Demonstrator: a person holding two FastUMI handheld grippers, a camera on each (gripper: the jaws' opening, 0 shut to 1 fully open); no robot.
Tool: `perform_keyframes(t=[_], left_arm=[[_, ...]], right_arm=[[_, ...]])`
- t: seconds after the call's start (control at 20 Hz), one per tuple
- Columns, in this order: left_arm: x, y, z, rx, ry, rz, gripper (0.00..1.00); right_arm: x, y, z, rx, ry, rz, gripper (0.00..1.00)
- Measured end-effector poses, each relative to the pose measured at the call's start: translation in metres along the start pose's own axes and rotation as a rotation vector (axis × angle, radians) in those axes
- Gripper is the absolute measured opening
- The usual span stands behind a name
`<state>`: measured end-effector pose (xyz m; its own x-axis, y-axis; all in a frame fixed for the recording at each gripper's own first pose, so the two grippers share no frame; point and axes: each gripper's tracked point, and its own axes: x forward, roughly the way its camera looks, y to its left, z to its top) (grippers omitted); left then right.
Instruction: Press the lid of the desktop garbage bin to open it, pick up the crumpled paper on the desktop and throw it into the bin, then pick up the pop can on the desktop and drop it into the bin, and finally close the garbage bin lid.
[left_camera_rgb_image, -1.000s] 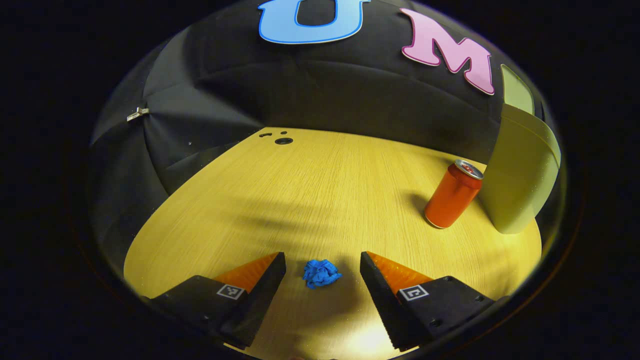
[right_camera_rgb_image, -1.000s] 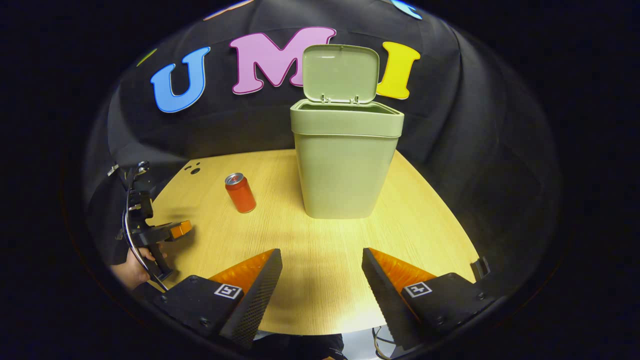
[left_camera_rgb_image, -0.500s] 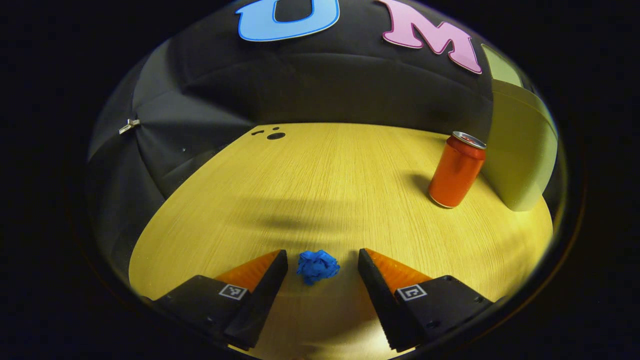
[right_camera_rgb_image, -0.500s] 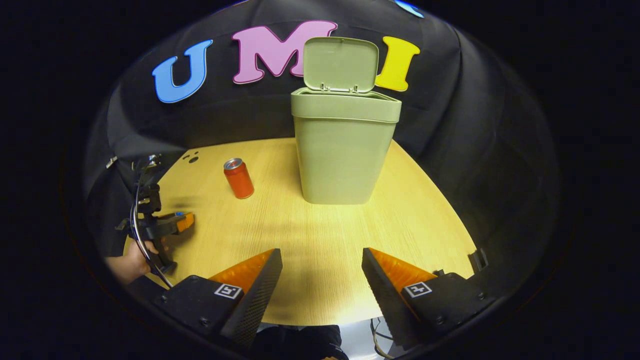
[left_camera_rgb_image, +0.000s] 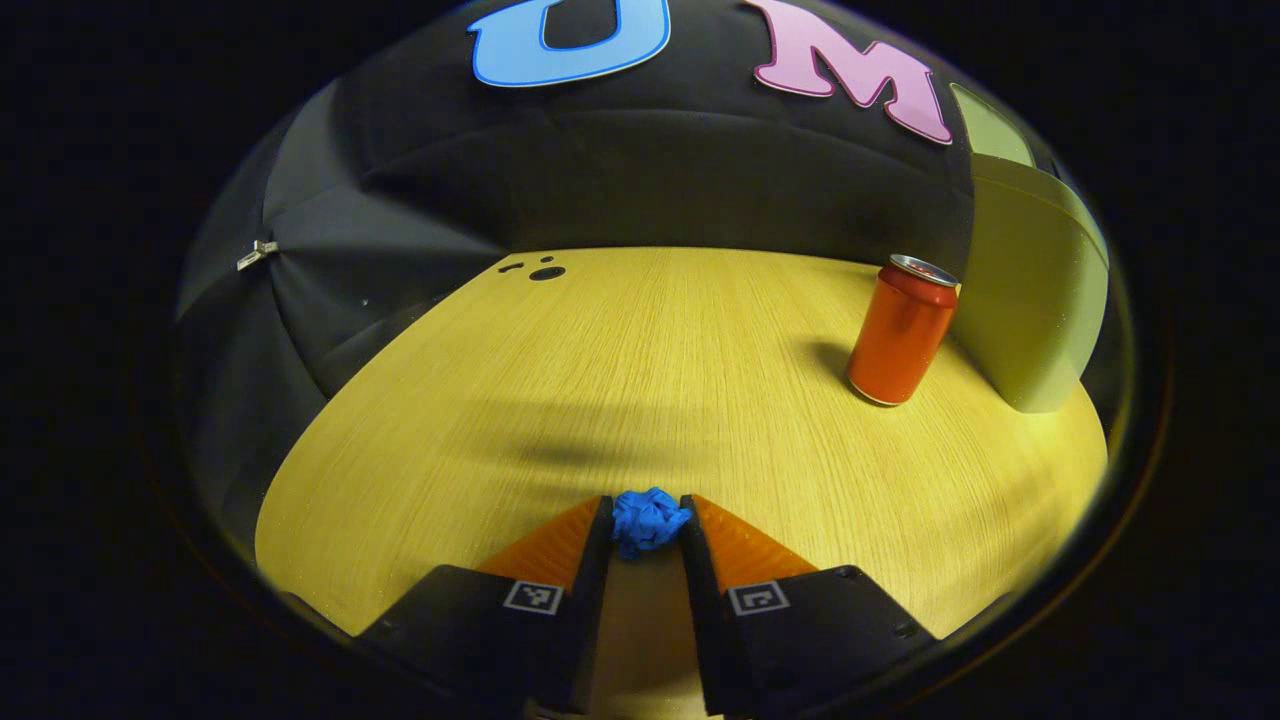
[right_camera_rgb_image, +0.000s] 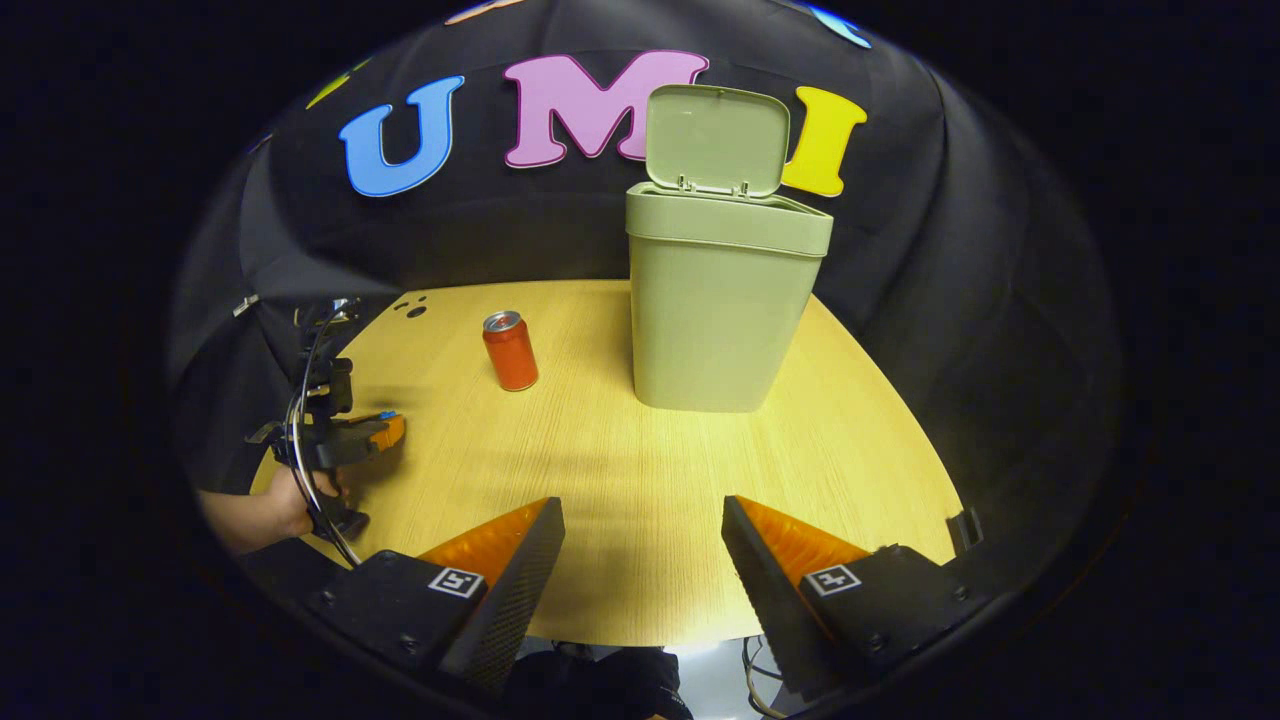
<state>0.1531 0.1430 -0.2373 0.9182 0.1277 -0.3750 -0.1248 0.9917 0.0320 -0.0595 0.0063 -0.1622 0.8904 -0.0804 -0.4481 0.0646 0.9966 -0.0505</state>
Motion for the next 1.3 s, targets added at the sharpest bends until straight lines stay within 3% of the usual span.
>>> perform_keyframes(t=[0.25,0.55,0.6,1.0,1.15,1.3], left_arm=[[-0.003,-0.003,0.001,0.058,0.01,-0.006,0.34],[-0.019,-0.01,0.019,0.047,-0.005,-0.021,0.31],[-0.025,-0.013,0.026,0.047,-0.015,-0.028,0.27],[-0.085,-0.036,0.097,0.025,-0.115,-0.076,0.31],[-0.111,-0.06,0.134,0.011,-0.166,-0.12,0.27],[-0.13,-0.092,0.179,0.034,-0.224,-0.175,0.3]], right_arm=[[-0.005,-0.017,-0.011,0.026,0.022,-0.036,0.98],[-0.005,-0.02,-0.018,0.049,0.038,-0.028,0.99],[-0.005,-0.018,-0.017,0.05,0.037,-0.022,0.99],[0.012,-0.016,-0.01,0.013,0.048,0.053,0.99],[0.023,-0.024,0.004,0.037,0.04,0.077,0.99],[0.036,-0.041,0.02,0.037,0.016,0.065,0.99]])
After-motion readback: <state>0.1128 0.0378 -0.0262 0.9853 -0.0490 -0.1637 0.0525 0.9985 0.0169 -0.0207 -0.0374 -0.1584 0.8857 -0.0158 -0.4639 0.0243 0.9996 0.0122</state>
